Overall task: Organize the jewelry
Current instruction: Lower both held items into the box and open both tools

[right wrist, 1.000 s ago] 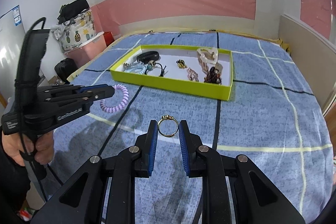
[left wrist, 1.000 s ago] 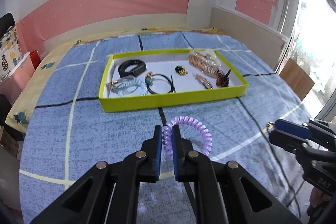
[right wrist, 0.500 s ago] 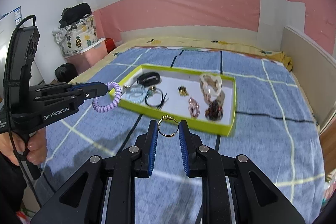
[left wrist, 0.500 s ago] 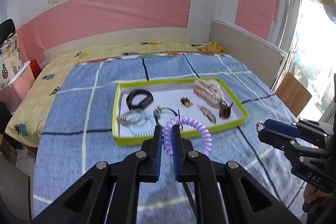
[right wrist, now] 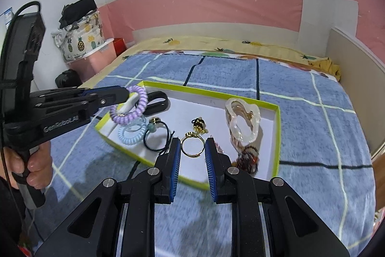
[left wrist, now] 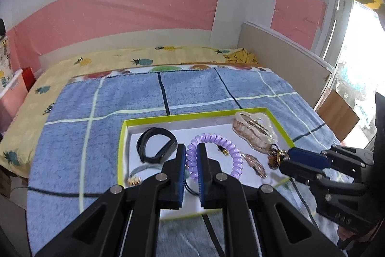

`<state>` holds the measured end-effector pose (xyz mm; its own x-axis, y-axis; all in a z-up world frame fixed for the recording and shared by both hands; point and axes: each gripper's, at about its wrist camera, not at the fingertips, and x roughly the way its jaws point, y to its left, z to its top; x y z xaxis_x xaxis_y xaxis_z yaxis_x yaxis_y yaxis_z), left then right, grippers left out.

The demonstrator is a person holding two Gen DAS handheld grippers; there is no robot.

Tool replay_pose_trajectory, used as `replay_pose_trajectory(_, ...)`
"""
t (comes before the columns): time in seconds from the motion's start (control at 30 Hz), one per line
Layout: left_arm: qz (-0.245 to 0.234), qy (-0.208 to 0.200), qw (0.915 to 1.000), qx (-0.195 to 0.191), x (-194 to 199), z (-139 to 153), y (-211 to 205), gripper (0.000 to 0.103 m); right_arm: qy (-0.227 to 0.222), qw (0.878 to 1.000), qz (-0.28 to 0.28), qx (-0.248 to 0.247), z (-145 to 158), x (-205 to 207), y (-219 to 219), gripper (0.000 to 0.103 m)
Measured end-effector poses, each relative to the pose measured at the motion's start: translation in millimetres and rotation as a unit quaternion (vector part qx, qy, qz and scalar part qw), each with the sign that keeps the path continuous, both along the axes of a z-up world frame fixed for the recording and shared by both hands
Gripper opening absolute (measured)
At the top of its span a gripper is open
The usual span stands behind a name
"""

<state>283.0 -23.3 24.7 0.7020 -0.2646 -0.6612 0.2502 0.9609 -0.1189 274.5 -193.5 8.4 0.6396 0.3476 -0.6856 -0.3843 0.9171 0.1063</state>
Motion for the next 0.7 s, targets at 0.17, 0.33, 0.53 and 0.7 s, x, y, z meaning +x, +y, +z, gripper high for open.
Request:
replay_pose_trajectory(0.17,-0.01,0.018,0.9998,0.005,31,-19,-5,0.01,0.02,1.0,0.01,-0.006,-19,18,8,0.021)
replay_pose_trajectory(0.33,-0.018,0.03,0.9994,0.006,51,-35,-11,0.01,0.038,0.999,0.014,-0.007,-32,31,13,0.021)
replay_pose_trajectory(0.53,-0.015,0.049,0.9987,0.006,69,-50,-17,0.01,0.055,0.998,0.014,-0.018,-42,43,16,0.021)
replay_pose_trajectory(0.7,-0.017,0.062,0.9979,0.007,75,-58,-19,0.01,0.058,0.998,0.021,-0.023,-45,44,19,0.021)
